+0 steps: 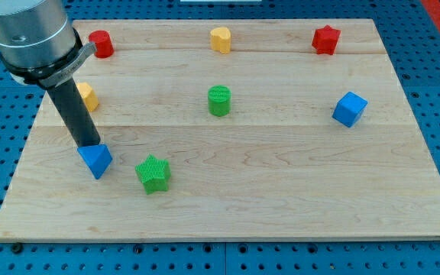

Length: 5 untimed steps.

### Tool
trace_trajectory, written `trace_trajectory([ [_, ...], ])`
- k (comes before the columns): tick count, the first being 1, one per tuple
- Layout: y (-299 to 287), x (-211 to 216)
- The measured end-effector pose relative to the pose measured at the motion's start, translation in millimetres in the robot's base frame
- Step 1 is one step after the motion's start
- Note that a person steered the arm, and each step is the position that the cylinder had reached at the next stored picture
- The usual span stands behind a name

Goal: Place the green star towards the bottom center

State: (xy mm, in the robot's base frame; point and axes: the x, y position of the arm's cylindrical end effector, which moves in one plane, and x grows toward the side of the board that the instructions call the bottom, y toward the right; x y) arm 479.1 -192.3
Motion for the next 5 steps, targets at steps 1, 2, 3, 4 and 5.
trace_trajectory([
  [1, 23.4, -3.0],
  [2, 26.0, 28.6],
  [3, 28.6, 48.9],
  [4, 82.4, 49.6],
  [5, 137.9, 49.6],
])
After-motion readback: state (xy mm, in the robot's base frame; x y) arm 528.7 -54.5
